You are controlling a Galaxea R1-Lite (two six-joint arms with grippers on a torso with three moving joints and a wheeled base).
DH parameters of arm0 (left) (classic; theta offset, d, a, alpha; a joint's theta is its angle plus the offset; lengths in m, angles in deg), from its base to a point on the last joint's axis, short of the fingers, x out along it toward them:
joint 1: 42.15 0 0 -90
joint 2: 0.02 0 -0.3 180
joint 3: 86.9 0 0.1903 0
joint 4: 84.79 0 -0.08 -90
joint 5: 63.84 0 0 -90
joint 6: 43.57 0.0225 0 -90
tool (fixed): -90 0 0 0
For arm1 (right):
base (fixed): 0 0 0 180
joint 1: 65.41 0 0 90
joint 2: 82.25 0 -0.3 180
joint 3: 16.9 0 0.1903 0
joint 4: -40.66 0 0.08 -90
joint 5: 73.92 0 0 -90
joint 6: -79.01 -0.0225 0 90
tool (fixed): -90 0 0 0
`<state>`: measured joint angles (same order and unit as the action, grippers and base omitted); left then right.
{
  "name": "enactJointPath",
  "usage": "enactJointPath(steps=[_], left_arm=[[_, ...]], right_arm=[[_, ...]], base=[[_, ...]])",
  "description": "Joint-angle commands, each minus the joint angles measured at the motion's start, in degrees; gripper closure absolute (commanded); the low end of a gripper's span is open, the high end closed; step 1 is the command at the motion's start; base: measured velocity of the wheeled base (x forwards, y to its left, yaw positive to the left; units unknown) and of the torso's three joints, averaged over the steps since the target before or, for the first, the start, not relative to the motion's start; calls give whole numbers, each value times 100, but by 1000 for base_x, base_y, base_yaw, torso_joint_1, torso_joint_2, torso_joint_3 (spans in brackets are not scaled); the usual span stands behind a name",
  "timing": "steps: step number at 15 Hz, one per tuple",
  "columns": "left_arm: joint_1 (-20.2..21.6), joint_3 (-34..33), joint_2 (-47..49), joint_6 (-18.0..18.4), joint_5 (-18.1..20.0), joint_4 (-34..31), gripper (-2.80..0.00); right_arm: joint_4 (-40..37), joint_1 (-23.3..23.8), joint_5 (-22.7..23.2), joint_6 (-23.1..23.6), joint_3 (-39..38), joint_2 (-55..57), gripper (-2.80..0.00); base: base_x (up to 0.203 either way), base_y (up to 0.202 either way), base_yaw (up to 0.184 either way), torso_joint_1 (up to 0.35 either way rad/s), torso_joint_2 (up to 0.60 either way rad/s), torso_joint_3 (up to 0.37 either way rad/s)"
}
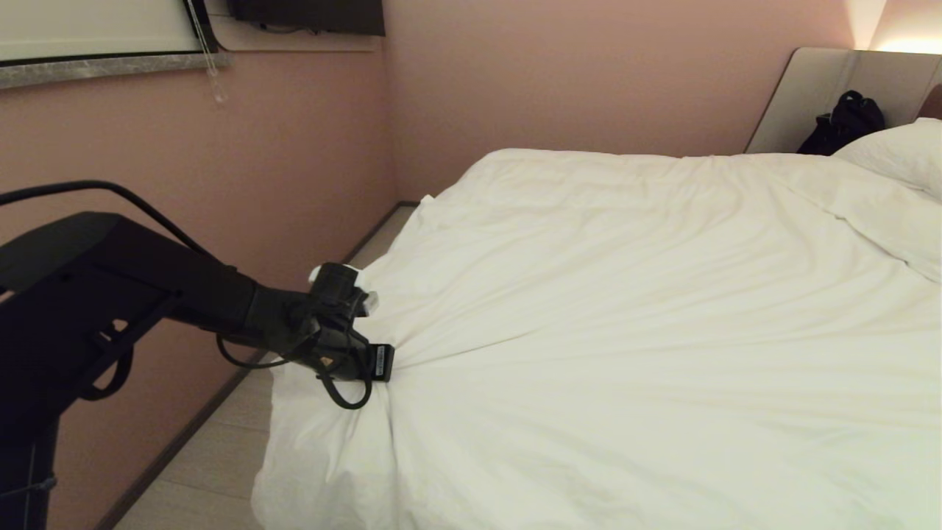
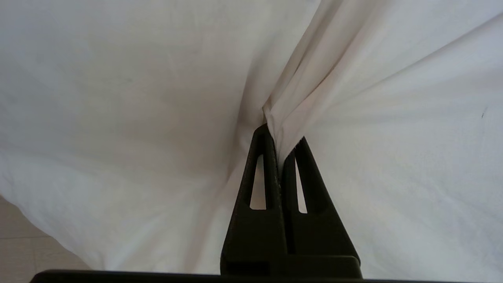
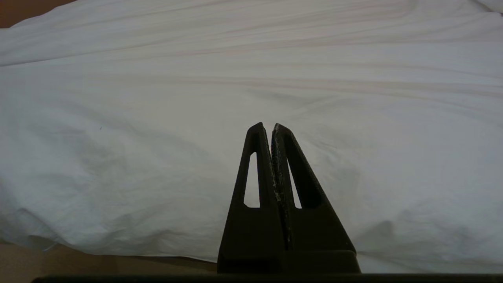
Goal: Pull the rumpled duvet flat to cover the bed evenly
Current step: Flatten the corners of the folded blanket
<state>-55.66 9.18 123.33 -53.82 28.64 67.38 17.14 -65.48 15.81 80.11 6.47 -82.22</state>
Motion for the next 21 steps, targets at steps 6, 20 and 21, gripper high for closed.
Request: enactJointPath(steps=[6, 20, 21], left_arm=[[50, -4, -37, 5, -10, 5, 0], [-130, -387, -430, 26, 94, 75, 0], [-158, -424, -574, 14, 142, 69, 0]], right_arm=[[-2, -1, 0, 5, 0, 6, 0], [-2, -1, 0, 5, 0, 6, 0], [-2, -1, 0, 5, 0, 6, 0]], base=[[0, 0, 0, 0, 0, 0], [0, 0, 0, 0, 0, 0], [0, 0, 0, 0, 0, 0]])
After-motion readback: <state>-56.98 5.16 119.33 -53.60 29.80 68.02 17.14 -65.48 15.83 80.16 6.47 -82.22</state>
